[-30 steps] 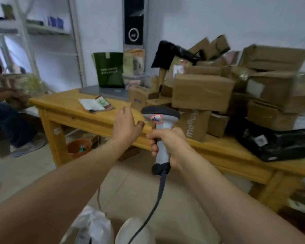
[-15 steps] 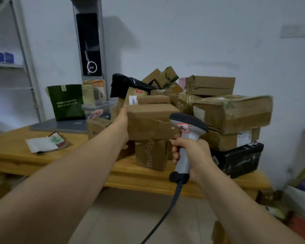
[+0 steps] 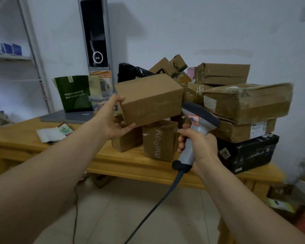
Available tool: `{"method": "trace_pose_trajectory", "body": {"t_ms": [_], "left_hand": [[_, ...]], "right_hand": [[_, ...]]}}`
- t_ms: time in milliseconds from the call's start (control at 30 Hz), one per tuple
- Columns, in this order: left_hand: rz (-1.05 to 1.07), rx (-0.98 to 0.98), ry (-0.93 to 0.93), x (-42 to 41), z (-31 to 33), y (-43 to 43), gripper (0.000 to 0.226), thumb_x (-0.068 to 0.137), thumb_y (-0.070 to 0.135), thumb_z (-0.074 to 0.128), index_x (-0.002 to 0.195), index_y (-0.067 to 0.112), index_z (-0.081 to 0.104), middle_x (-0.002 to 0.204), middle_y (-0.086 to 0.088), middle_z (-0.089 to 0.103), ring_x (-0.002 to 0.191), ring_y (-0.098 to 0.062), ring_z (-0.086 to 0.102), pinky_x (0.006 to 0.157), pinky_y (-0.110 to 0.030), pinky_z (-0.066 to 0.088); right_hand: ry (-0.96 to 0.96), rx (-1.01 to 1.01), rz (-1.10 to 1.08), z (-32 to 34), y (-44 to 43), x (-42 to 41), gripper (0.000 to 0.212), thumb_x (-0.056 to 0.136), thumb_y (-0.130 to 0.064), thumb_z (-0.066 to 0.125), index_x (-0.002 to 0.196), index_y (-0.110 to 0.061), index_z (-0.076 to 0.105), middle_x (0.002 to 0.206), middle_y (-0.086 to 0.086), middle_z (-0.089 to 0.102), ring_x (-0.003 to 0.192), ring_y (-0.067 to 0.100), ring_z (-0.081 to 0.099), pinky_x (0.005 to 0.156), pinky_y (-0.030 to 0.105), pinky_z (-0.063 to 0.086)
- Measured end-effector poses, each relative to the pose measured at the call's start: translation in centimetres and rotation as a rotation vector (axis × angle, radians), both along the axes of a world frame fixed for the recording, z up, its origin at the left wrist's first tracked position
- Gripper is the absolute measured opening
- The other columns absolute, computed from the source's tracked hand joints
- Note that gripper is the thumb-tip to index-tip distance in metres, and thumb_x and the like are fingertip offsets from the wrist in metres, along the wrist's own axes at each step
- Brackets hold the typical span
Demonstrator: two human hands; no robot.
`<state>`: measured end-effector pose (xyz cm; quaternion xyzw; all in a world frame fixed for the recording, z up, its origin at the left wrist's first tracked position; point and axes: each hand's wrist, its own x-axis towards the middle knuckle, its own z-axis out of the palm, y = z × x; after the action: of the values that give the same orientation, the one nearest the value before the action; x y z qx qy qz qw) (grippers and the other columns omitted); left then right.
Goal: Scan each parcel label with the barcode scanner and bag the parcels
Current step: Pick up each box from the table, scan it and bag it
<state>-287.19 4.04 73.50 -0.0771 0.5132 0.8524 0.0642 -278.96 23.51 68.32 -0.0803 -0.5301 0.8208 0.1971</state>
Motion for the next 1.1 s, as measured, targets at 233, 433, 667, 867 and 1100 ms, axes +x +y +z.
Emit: {"method": "trace_pose_trajectory", "body": {"t_ms": [233,433,667,867,1100], "left_hand": [[0.007,-0.222,0.263,5.2,-5.0,-7.6,0.077,0.063,0.016,0.077,0.132,0.014,0.044,0.129,-0.015,0.05,0.113,-0.028,0.054,0.087,-0.041,0.054],[0.205,-1.127,0.543,8.2,-10.1,-11.6,0.123,0.052,0.028,0.091,0.145,0.029,0.01,0.138,0.003,0.022,0.129,-0.016,0.029,0.109,-0.033,0.032],[0.091,-1.198,0.648,10.3,-12.3,-13.9,0.08,0.06,0.047,0.07,0.128,0.05,0.028,0.146,0.016,0.01,0.127,-0.007,0.022,0.091,-0.015,0.039],[0.52,-0.409,0.305,10.0,-12.4,-14.1,0.031,0.092,0.017,0.061,0.123,0.016,0.056,0.115,0.006,0.06,0.106,-0.015,0.059,0.067,-0.02,0.052],[0.039,-0.081,-0.071,10.6,-13.4,-17.4,0.055,0.073,0.027,0.073,0.124,0.011,0.062,0.113,-0.011,0.067,0.099,-0.022,0.063,0.092,-0.038,0.052]], "right_hand": [[0.08,-0.068,0.104,-0.1,-3.4,-0.3,0.009,0.085,-0.009,0.07,0.079,-0.007,0.063,0.073,0.011,0.069,0.062,0.02,0.068,0.066,0.033,0.059],[-0.111,-0.136,0.353,-2.0,-9.3,-0.4,0.045,0.072,-0.028,0.08,0.112,-0.017,0.065,0.112,0.008,0.067,0.102,0.028,0.064,0.093,0.052,0.051],[-0.167,-0.135,0.374,-5.7,-13.7,0.2,0.071,0.051,-0.019,0.084,0.117,-0.012,0.06,0.111,0.008,0.067,0.103,0.026,0.062,0.094,0.046,0.05],[-0.228,-0.185,0.449,-8.8,-14.4,-0.4,0.03,0.076,-0.003,0.073,0.1,-0.016,0.062,0.105,0.01,0.067,0.097,0.027,0.063,0.081,0.041,0.053],[-0.233,-0.271,0.53,-10.9,-15.6,-0.2,0.026,0.075,0.008,0.065,0.092,-0.013,0.066,0.091,0.008,0.072,0.087,0.024,0.066,0.078,0.042,0.053]]}}
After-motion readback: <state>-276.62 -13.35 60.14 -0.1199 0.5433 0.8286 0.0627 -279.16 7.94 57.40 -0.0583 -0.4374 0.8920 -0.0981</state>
